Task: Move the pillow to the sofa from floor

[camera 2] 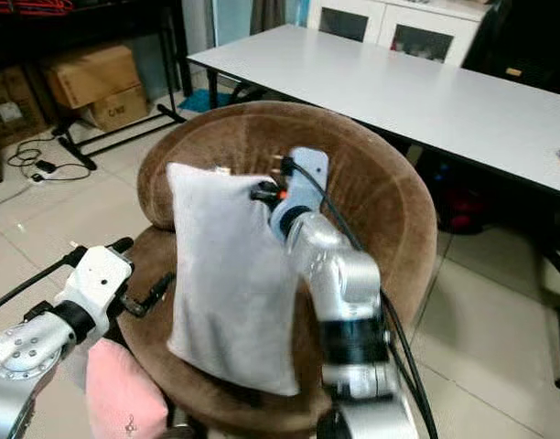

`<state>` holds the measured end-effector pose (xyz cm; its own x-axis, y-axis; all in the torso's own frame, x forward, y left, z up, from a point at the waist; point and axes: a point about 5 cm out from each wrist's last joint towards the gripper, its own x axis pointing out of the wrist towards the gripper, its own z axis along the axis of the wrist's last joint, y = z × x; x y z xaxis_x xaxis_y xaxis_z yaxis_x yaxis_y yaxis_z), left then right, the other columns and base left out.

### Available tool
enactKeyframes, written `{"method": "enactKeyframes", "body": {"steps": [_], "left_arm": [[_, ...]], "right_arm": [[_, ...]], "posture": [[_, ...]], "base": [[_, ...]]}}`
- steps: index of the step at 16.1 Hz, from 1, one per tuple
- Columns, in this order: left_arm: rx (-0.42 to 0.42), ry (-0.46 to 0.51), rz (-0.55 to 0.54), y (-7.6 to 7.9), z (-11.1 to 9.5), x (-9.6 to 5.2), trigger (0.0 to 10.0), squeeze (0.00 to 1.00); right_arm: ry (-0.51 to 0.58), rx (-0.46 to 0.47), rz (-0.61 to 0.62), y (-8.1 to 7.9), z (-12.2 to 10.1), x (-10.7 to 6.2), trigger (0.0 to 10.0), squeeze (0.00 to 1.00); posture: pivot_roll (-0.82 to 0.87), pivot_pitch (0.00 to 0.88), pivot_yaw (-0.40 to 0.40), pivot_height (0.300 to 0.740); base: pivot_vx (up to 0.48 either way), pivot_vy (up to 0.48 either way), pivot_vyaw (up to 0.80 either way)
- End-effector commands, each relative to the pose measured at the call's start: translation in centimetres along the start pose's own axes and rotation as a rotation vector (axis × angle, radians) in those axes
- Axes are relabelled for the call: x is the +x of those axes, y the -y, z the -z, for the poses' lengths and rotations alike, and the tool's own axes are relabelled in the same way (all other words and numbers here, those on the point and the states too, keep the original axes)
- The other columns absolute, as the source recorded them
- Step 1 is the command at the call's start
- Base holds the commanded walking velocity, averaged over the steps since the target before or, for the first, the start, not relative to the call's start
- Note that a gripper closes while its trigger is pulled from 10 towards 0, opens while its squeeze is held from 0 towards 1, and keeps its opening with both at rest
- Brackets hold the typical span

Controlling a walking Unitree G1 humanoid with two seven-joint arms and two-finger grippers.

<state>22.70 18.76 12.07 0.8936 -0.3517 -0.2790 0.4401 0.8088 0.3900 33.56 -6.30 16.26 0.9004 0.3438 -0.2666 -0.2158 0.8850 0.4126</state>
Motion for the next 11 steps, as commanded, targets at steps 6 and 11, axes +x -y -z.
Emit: {"method": "enactKeyframes", "body": {"steps": [6,11], "left_arm": [[0.005,-0.006,0.021,-0.2,-0.2,-0.4,10.0,0.11],[-0.066,-0.013,0.088,0.5,0.0,-0.3,10.0,0.11]], "right_arm": [[0.068,0.309,0.142,0.5,-3.1,3.6,10.0,0.0],[-0.108,0.249,0.428,8.8,2.5,3.3,10.0,0.0]], "posture": [[0.07,0.0,-0.038,0.74],[0.07,0.0,-0.032,0.74]], "base": [[0.0,0.0,0.0],[0.0,0.0,0.0]]}}
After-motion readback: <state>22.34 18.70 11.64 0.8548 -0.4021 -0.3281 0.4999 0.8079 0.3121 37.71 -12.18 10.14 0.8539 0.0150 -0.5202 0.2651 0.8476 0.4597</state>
